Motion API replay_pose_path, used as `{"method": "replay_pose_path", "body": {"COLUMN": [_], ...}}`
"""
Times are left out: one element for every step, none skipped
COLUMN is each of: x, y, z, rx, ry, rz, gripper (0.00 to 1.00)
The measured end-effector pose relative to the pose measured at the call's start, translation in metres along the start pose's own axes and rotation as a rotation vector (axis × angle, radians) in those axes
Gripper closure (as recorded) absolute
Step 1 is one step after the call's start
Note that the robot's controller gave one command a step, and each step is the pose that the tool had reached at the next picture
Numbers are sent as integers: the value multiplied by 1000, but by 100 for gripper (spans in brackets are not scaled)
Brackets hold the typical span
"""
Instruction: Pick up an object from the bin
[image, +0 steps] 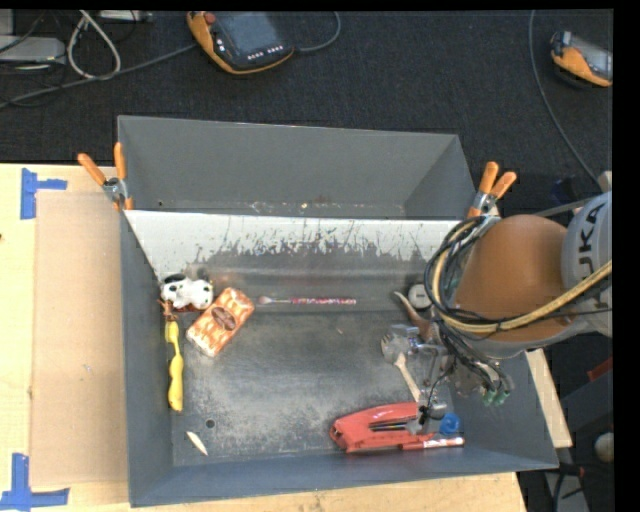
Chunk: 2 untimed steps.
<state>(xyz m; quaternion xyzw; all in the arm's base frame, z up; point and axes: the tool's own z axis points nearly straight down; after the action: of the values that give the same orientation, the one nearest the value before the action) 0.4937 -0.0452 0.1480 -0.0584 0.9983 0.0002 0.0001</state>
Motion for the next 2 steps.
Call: {"method": "replay_pose_path", "body": {"x": [6,11], "y": [4,15], "z": [29,49], "rx": [-1,-2], "ry": [1,6], "rz": [-23,39], "gripper": [0,0]}}
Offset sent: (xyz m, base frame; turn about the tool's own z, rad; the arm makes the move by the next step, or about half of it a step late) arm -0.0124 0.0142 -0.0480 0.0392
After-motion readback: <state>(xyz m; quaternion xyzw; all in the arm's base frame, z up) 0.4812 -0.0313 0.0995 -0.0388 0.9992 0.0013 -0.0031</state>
